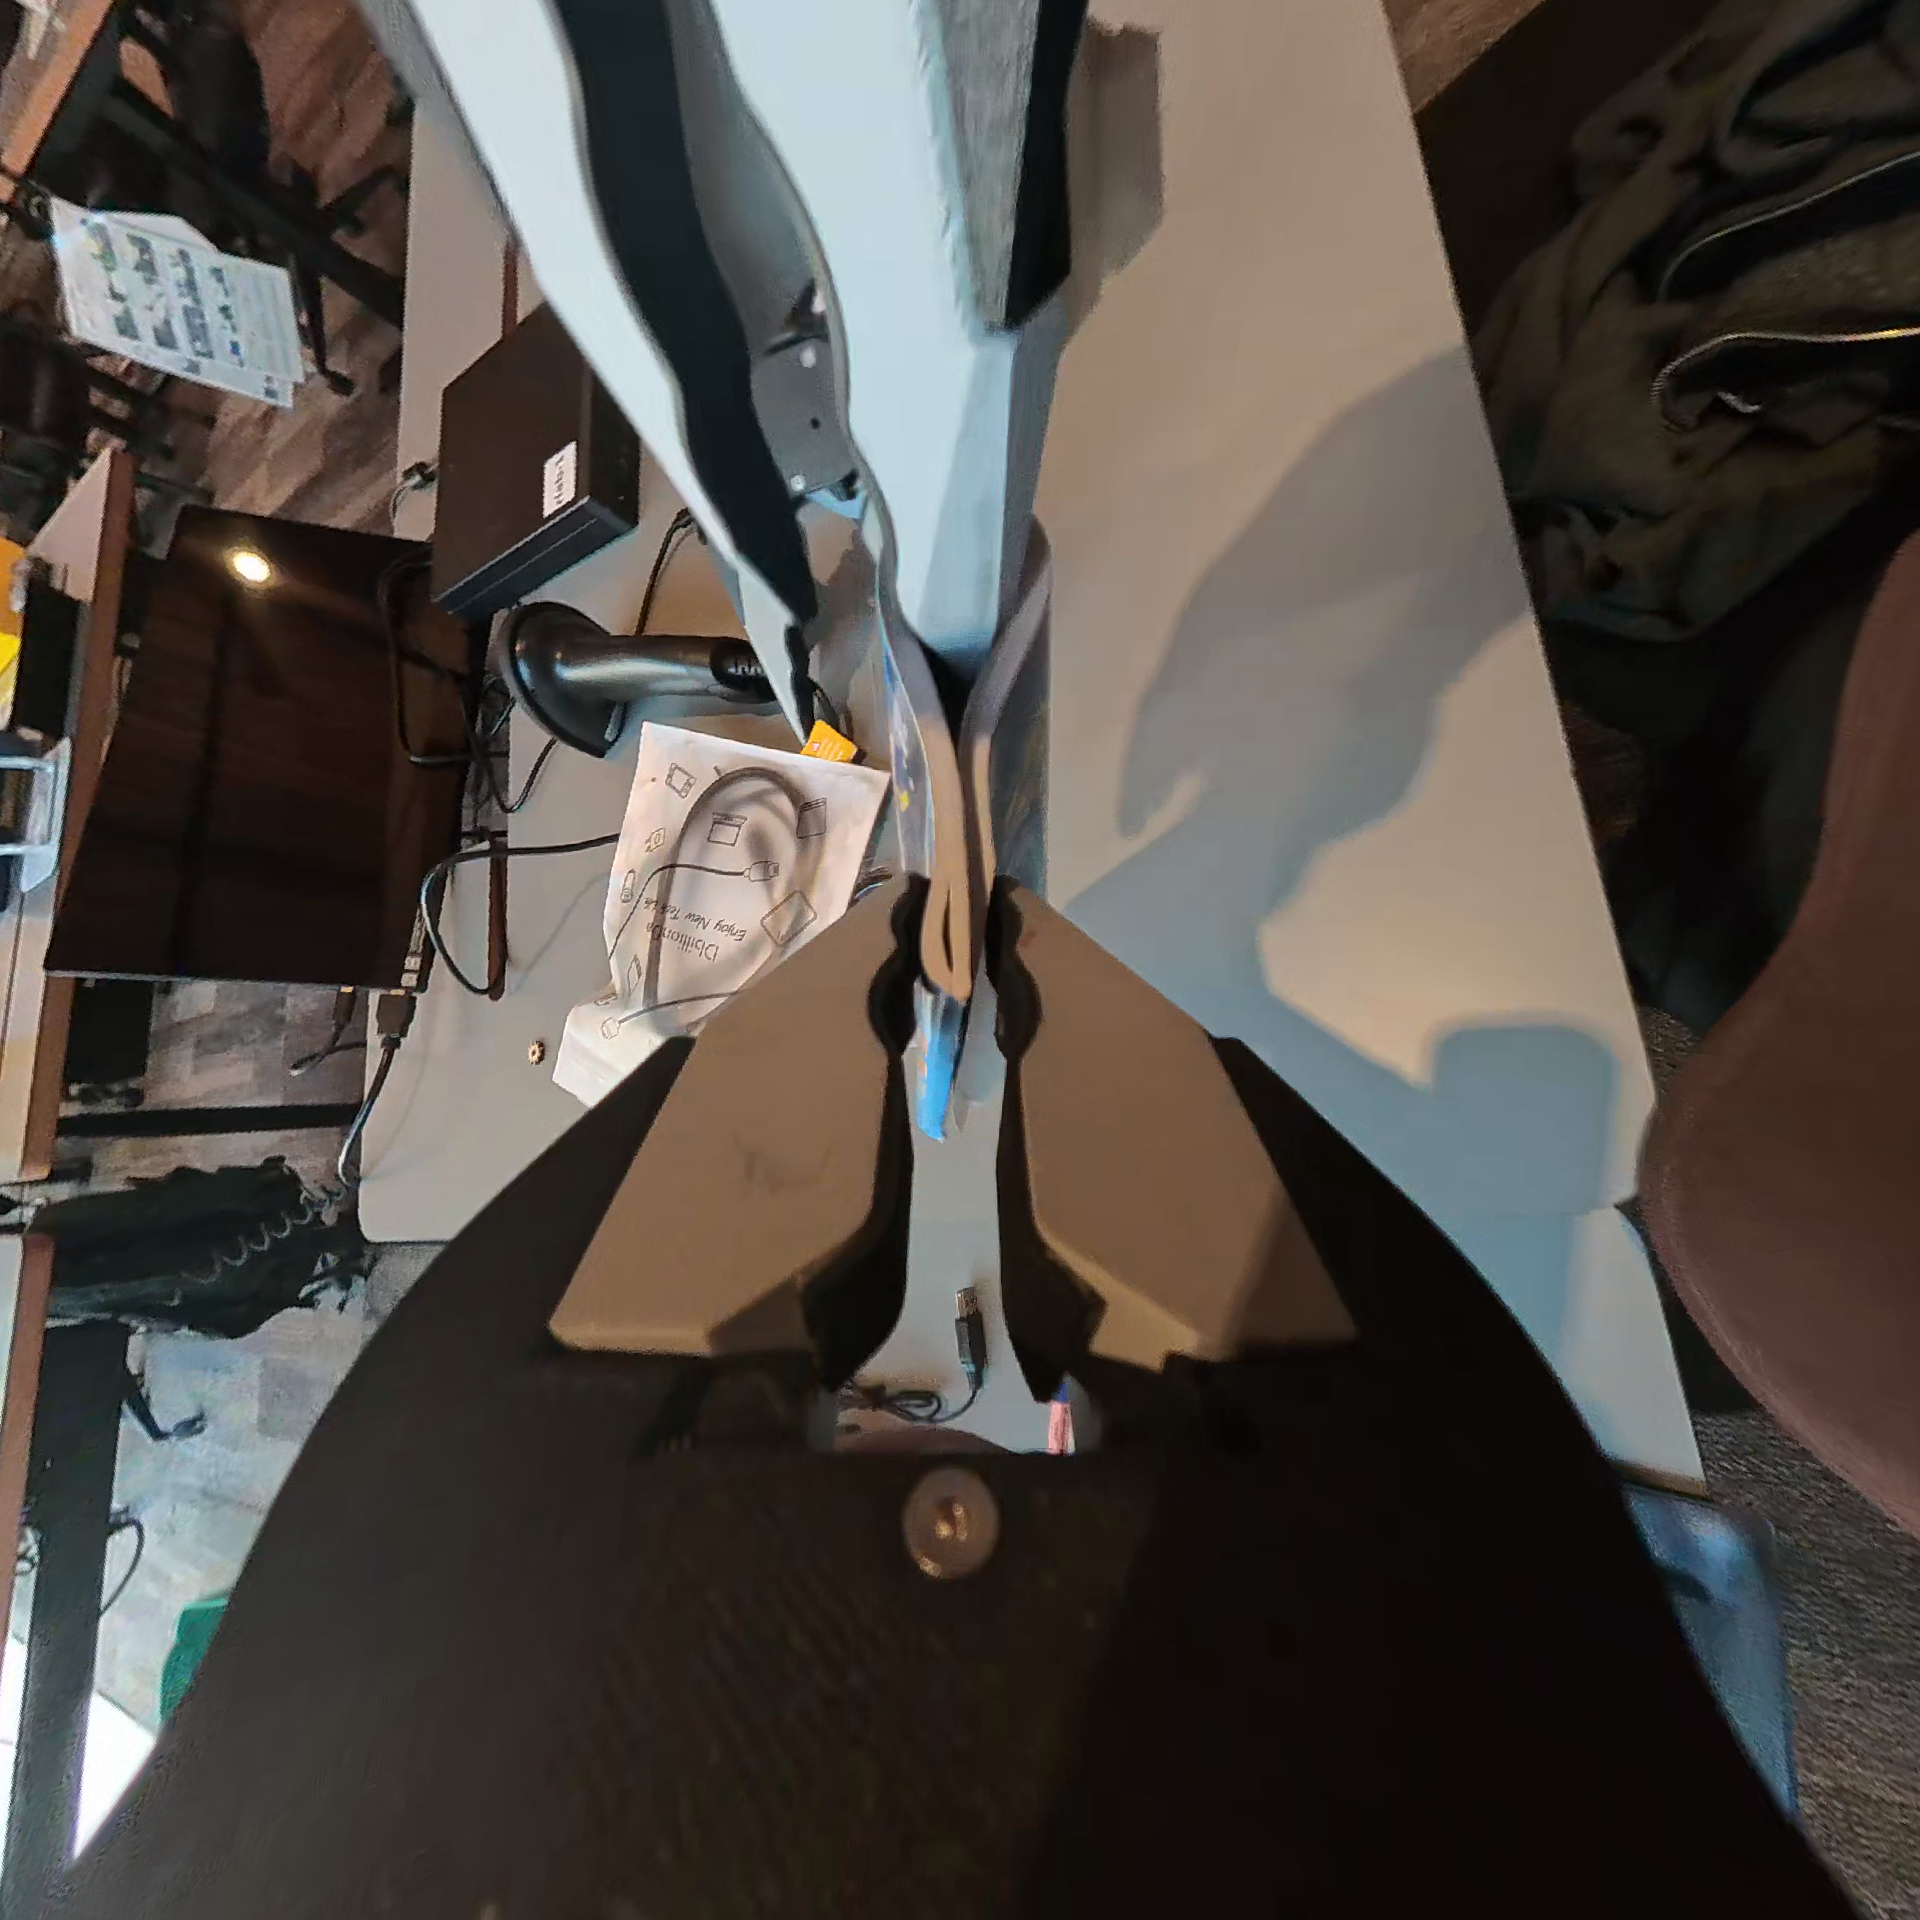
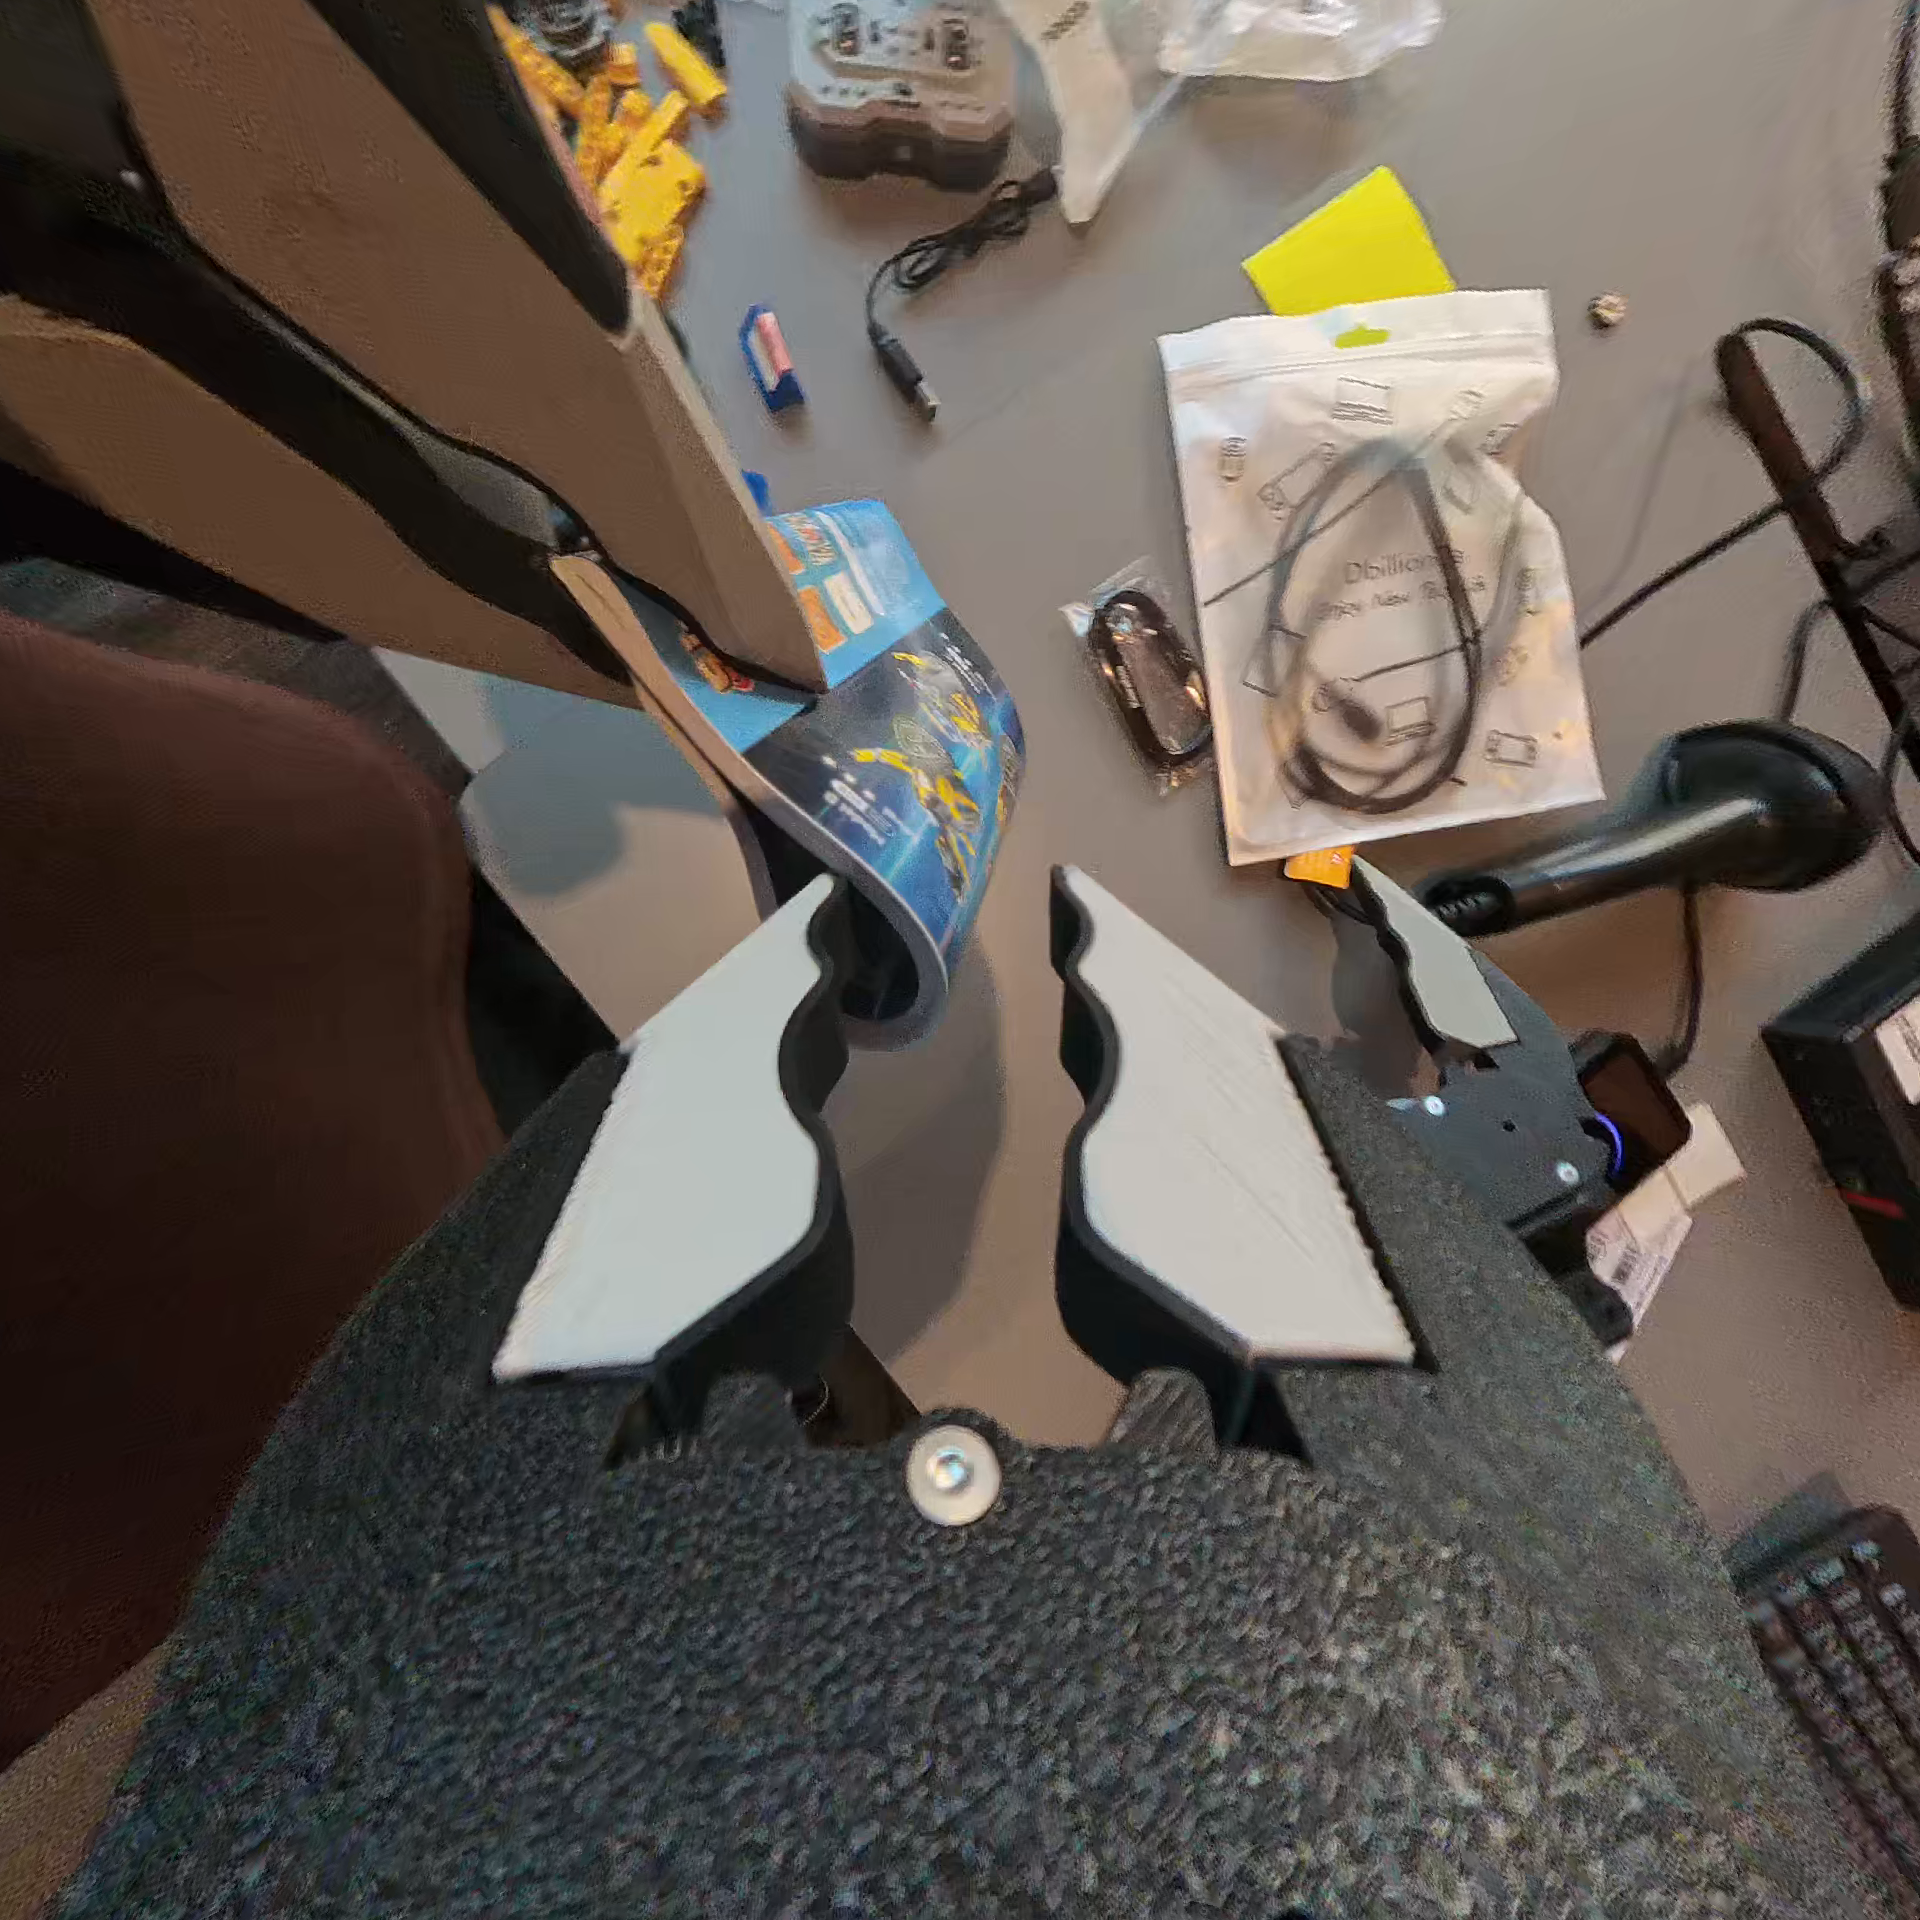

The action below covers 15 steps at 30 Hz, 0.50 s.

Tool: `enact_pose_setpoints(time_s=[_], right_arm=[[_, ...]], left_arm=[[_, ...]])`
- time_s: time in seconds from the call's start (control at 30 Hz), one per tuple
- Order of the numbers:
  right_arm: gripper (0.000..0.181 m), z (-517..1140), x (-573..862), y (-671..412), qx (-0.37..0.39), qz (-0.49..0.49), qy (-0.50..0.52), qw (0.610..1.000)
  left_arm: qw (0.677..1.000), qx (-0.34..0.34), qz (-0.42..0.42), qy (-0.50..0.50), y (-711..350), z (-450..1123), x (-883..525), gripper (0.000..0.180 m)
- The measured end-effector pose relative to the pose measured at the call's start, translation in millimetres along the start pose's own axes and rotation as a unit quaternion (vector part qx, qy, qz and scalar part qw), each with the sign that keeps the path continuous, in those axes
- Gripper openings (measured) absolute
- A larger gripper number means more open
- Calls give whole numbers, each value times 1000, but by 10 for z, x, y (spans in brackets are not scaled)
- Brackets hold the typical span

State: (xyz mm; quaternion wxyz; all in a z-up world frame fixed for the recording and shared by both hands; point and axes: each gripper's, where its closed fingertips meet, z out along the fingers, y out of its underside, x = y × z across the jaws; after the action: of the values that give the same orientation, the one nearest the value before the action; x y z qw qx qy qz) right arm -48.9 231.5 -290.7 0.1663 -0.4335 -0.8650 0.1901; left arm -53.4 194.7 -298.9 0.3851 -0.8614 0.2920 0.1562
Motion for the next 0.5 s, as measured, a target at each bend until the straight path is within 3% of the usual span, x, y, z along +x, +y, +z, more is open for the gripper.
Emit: enact_pose_setpoints(time_s=[0.1, 0.27, 0.37, 0.43, 0.5], right_arm=[[19, 93, -183, 12, -10, -57, -45, 997], [17, 219, -361, 15, -5, -67, -91, 994], [5, 223, -297, -76, 29, -30, -77, 996], [4, 228, -247, -114, 55, 26, -81, 995], [4, 274, -212, -107, 81, 91, -95, 988]], left_arm=[[1000, -7, 18, 18, 52, -16, 94, 8], [999, 3, 15, 35, 113, -76, 195, 8], [999, 22, -24, 42, 105, -121, 184, 15], [996, 34, -66, 45, 87, -150, 143, 30], [995, 40, -89, 33, 104, -166, 91, 31]])
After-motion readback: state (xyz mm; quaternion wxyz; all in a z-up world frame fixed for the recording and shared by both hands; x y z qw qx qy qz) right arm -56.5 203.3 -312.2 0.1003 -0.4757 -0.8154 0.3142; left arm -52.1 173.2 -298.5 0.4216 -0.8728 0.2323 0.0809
